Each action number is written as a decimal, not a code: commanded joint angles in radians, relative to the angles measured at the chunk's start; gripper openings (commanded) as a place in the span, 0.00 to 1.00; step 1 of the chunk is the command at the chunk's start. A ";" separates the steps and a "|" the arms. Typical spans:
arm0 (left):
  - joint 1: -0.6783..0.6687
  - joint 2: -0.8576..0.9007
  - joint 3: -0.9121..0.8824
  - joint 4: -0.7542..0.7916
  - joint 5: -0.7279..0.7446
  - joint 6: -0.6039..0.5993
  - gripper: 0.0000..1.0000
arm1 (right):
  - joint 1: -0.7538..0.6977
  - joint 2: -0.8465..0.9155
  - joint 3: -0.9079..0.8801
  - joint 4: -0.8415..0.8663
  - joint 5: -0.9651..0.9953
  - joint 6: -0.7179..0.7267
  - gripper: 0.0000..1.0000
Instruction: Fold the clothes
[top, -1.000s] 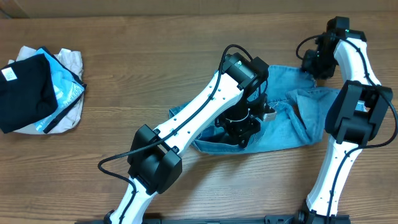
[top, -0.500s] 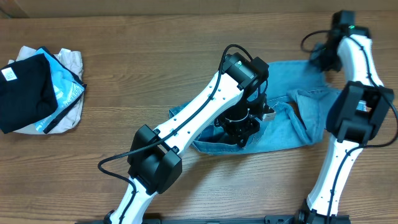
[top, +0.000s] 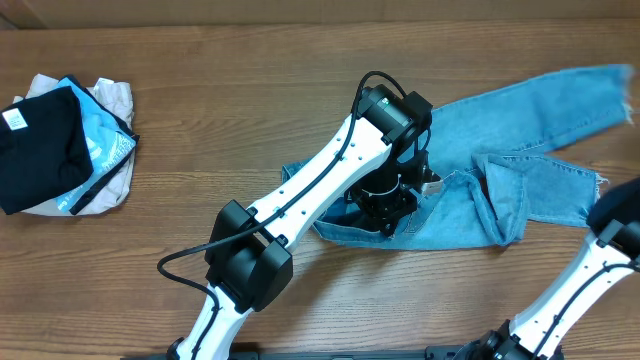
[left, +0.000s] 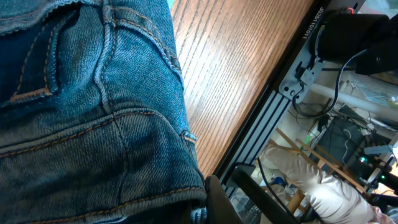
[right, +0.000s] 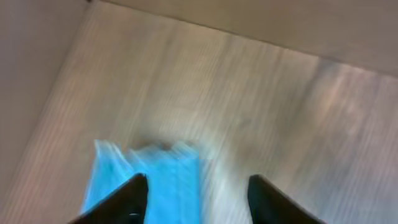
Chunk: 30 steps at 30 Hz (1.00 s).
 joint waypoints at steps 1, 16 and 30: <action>-0.006 -0.032 -0.005 -0.004 -0.002 -0.011 0.04 | 0.019 -0.012 0.003 -0.022 -0.061 -0.048 0.58; -0.002 -0.032 -0.005 -0.004 -0.127 -0.021 0.04 | 0.030 -0.011 -0.180 -0.465 -0.107 -0.172 0.60; -0.002 -0.032 -0.005 -0.004 -0.132 -0.014 0.04 | -0.014 -0.011 -0.548 -0.380 -0.261 -0.285 0.63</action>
